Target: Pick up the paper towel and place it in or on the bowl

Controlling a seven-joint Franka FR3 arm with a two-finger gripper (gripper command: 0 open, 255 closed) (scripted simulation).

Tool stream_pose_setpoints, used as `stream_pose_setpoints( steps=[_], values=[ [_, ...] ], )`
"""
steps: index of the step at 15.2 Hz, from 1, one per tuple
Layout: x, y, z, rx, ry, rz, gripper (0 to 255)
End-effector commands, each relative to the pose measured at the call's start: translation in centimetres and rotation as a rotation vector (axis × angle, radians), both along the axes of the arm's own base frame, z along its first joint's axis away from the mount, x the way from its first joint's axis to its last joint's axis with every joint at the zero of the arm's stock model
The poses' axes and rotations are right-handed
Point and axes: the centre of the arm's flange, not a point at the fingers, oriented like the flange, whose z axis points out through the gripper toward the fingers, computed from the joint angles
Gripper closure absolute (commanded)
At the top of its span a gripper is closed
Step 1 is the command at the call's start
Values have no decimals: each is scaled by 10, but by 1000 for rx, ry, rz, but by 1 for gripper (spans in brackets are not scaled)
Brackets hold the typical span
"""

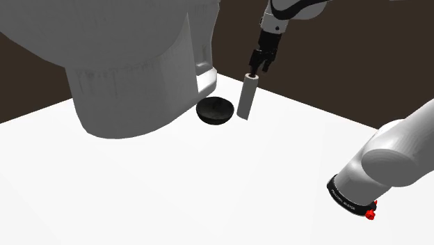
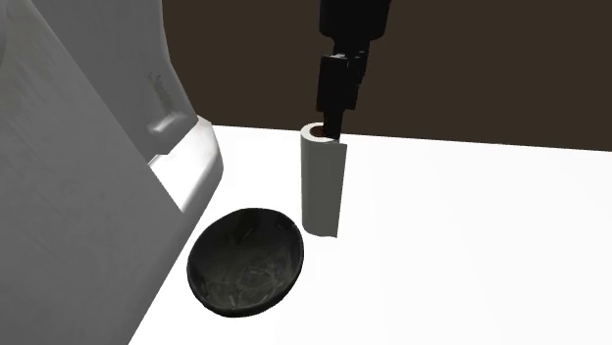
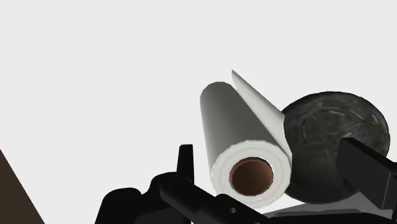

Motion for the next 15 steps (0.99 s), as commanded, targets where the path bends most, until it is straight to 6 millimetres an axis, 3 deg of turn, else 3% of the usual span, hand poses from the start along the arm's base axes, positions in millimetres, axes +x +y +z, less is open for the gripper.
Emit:
stream_pose_setpoints(
  steps=[1, 7, 15],
  values=[
    [8, 0, -10, 1, 1, -1, 0],
    [8, 0, -45, 1, 1, -1, 0],
    [8, 0, -45, 1, 1, -1, 0]
  ],
)
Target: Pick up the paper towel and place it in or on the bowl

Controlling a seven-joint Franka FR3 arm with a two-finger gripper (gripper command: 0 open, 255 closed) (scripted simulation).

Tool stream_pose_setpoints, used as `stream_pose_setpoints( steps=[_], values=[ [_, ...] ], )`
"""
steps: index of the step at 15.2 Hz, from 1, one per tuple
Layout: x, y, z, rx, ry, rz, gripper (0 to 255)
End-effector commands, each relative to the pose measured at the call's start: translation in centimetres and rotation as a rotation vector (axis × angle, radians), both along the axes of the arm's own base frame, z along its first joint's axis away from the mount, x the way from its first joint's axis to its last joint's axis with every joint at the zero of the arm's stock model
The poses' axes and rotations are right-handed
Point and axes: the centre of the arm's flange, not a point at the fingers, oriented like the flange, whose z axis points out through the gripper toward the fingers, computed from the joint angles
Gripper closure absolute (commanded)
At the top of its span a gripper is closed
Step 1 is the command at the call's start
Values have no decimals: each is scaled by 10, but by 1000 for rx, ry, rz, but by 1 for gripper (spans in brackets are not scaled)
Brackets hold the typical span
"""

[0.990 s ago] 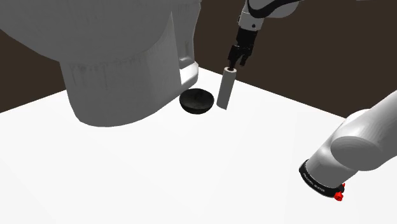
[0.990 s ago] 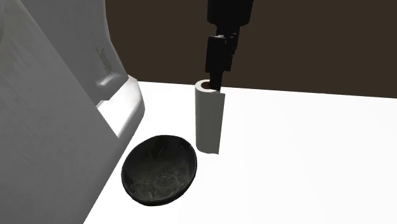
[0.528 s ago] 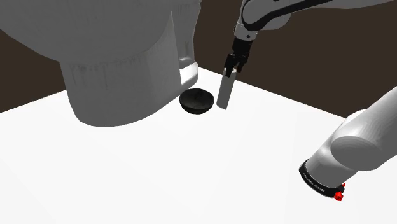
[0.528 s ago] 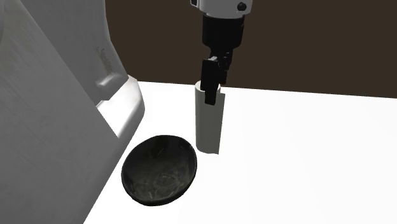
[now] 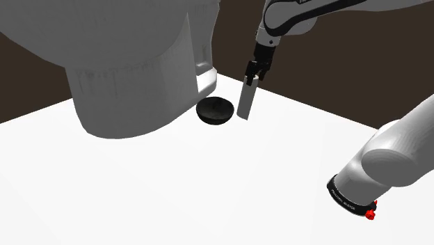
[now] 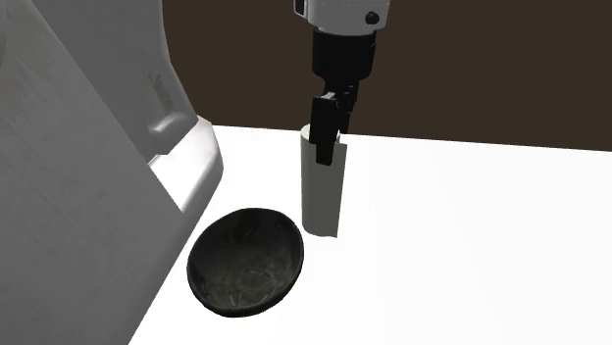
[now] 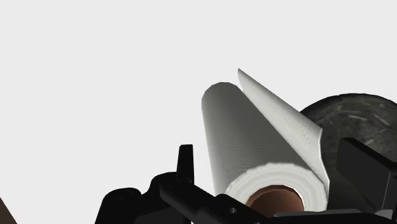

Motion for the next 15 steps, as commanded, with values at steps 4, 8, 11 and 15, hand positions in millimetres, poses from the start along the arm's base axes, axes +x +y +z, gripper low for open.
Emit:
stream_pose_setpoints(
  steps=[4, 8, 11, 15],
  values=[
    [0, 0, 0, 0, 0, 0, 255],
    [0, 0, 0, 0, 0, 0, 255],
    [0, 0, 5, 0, 0, 0, 255],
    [0, 0, 26, 0, 0, 0, 255]
  ],
)
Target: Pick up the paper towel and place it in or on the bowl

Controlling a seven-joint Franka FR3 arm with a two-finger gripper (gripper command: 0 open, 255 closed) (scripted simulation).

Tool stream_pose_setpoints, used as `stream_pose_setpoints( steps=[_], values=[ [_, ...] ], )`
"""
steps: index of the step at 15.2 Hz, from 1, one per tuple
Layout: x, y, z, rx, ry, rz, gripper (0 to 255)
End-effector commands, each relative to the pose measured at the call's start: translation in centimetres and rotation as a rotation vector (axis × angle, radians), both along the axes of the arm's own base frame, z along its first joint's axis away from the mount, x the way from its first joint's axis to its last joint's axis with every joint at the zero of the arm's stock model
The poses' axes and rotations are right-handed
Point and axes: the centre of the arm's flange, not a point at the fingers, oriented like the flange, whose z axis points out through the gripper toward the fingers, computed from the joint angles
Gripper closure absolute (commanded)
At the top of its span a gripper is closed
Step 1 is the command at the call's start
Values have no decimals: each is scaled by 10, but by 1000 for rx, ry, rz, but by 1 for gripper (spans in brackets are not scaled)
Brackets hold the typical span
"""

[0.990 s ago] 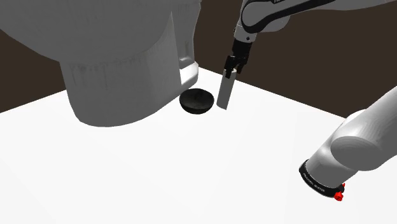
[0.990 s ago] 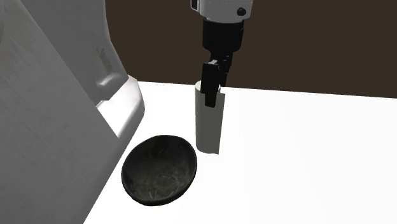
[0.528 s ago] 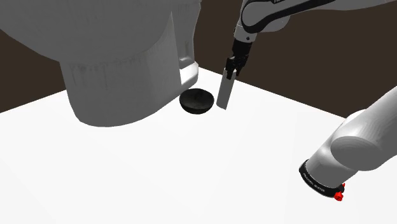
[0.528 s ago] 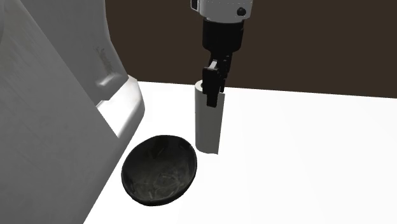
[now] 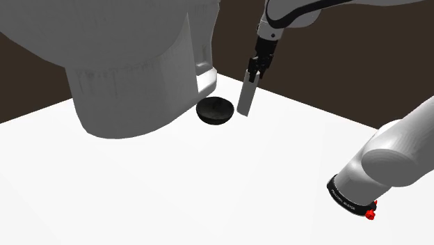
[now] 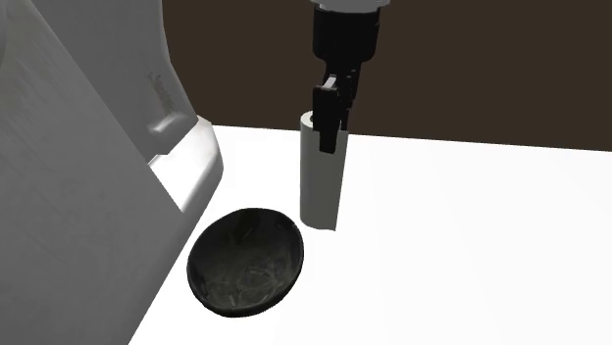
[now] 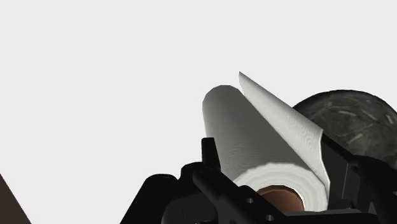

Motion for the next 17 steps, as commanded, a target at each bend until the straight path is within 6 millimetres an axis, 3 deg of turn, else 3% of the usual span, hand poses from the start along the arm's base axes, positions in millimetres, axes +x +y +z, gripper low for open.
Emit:
stream_pose_setpoints(
  steps=[1, 17],
  values=[
    [1, -1, 10, 0, 0, 0, 255],
    [1, -1, 95, 0, 0, 0, 255]
  ],
)
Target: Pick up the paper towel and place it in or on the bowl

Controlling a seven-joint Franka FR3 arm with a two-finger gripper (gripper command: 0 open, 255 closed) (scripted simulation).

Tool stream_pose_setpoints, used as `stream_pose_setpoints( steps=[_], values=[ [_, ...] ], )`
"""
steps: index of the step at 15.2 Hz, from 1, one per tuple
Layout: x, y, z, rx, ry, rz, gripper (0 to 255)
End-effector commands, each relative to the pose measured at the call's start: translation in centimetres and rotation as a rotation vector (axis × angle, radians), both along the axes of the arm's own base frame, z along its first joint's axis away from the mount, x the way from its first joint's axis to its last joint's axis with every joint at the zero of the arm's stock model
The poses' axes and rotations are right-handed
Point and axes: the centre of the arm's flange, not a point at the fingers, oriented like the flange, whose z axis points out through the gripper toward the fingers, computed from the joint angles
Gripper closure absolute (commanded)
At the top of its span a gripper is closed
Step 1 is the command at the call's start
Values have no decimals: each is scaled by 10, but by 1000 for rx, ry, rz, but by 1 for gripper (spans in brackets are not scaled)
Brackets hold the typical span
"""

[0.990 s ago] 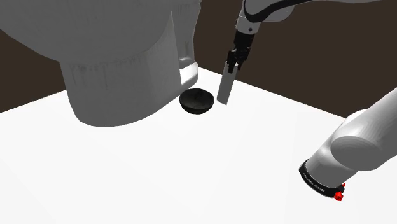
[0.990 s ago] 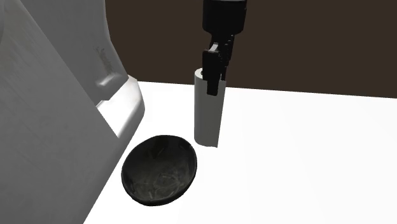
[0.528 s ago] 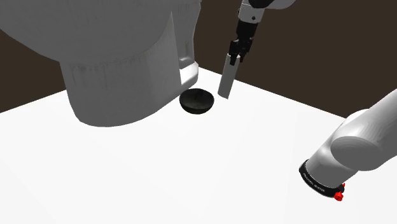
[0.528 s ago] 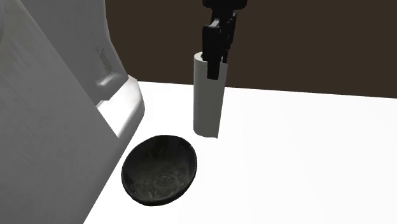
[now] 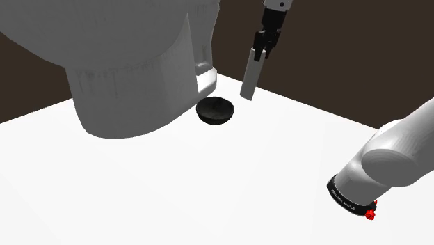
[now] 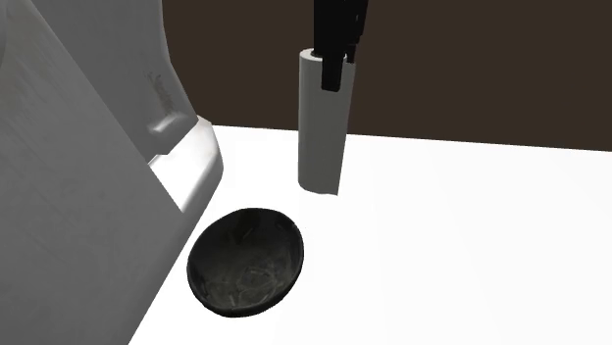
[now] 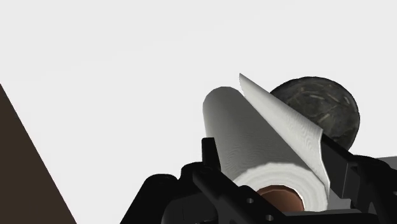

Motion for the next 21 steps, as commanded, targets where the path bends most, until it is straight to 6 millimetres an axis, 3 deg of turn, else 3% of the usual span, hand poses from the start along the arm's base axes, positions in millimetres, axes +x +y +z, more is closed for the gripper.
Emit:
stream_pose_setpoints(
  steps=[1, 7, 21],
  values=[
    [0, 0, 11, 0, 0, 0, 255],
    [0, 0, 41, 0, 0, 0, 255],
    [42, 159, 128, 0, 0, 0, 255]
  ],
)
